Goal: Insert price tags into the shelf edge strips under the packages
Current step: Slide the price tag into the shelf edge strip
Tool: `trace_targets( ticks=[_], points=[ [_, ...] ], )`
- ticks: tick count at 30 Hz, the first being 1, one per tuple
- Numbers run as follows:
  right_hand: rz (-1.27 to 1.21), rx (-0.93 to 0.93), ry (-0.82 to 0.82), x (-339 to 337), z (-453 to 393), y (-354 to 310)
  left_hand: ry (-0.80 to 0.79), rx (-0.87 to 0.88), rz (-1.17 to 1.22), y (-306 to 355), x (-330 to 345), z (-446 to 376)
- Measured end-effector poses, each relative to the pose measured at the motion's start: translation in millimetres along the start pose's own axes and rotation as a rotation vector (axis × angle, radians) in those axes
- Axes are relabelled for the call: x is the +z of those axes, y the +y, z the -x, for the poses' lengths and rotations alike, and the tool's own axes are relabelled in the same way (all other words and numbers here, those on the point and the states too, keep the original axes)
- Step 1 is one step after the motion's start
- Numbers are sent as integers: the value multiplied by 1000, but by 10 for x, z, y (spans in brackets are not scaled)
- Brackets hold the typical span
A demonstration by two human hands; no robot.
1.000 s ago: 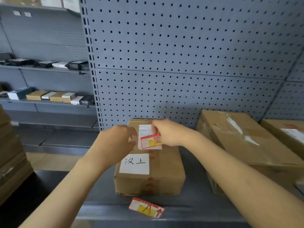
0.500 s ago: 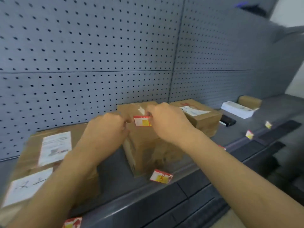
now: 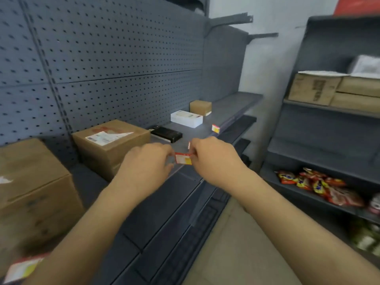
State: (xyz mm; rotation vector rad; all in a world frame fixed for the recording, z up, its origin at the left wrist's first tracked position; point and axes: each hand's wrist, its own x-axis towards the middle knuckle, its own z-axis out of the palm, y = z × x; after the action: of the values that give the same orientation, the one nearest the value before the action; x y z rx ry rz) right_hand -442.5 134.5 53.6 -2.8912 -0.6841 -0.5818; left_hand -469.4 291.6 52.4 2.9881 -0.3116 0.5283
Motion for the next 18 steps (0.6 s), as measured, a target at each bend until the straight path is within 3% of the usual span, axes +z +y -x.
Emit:
trace_targets(
  ticks=[6, 18],
  points=[
    [-16, 188, -23, 241, -25, 1085, -49, 137, -29, 624, 489, -873],
    [19, 364, -28, 631, -742, 2950, -83, 253, 31, 1297, 1316, -2822]
  ],
)
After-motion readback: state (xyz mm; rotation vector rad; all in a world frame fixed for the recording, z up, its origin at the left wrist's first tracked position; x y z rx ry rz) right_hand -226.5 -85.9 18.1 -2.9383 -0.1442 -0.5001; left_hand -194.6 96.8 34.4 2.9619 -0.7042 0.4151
